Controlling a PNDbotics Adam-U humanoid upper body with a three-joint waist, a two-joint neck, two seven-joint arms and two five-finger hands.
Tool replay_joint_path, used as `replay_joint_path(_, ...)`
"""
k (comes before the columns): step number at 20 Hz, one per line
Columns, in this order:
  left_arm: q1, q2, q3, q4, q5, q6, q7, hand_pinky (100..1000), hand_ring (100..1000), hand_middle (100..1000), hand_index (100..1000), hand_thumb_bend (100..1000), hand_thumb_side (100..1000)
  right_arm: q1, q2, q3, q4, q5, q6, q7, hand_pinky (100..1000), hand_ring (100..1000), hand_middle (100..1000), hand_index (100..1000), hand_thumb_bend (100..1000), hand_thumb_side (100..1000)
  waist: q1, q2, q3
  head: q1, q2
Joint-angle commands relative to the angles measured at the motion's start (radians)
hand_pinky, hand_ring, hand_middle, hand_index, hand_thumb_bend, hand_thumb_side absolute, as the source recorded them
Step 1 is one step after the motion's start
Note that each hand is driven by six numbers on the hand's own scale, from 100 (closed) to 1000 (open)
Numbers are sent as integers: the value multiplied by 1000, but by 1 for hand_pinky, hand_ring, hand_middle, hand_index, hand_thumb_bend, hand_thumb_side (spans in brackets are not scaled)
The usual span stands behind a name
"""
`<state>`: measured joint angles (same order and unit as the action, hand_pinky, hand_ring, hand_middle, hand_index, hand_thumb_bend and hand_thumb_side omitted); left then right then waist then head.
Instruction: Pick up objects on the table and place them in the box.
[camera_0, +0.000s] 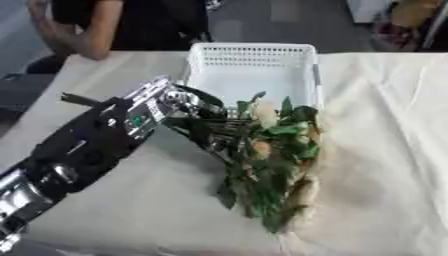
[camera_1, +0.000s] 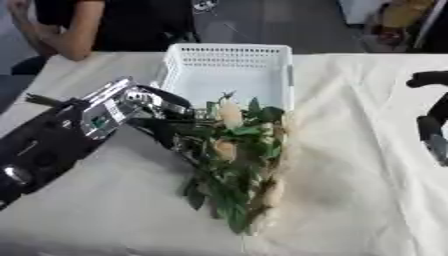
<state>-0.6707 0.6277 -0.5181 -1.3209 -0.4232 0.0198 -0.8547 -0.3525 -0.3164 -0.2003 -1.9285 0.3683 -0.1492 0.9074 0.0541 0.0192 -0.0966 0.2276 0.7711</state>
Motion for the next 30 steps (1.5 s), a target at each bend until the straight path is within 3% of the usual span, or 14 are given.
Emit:
replay_joint_path(1,-27,34,5,-29,18,12,-3,100,100,100,149,100,283,-8,-17,-7,-14,-1,2,0,515,528,840,939,100,346,-1,-12,1,-5,-1)
replay_joint_path(7,-19,39,27,-46,131,40,32,100,100,100,151,100,298,-7,-16,-8,-13,-1,3,0,514,527,840,939,100,347,-1,-12,2,-9,-1)
replay_joint_path(11,-16,67,112,-140,336,96,159,100,100,100,151,100,334,-6,-17,-10,-12,-1,4,0,514,527,840,940,100,347,-2,-13,7,-15,-1)
replay_joint_path(12,-22,75,136,-173,364,95,201,100,100,100,151,100,378,-5,-17,-11,-12,-1,4,0,514,528,840,940,100,346,-2,-14,8,-16,-1)
replay_joint_path(16,-52,73,233,-196,542,119,368,100,100,100,151,100,426,-1,-18,-12,-12,-1,5,0,515,528,840,940,100,344,-3,-18,13,-17,-1)
replay_joint_path(20,-76,65,274,-145,565,116,452,100,100,100,151,100,437,0,-18,-11,-12,-2,4,0,515,528,840,940,100,344,-3,-19,14,-17,-1)
replay_joint_path(25,-90,67,287,-80,538,105,476,100,100,100,151,100,433,0,-18,-11,-11,-2,4,0,515,529,840,940,100,342,-3,-19,13,-19,-1)
replay_joint_path(30,-144,64,290,-8,413,115,501,100,100,100,150,100,431,2,-19,-10,-11,-3,3,0,517,529,840,940,100,334,-3,-21,14,-20,-1)
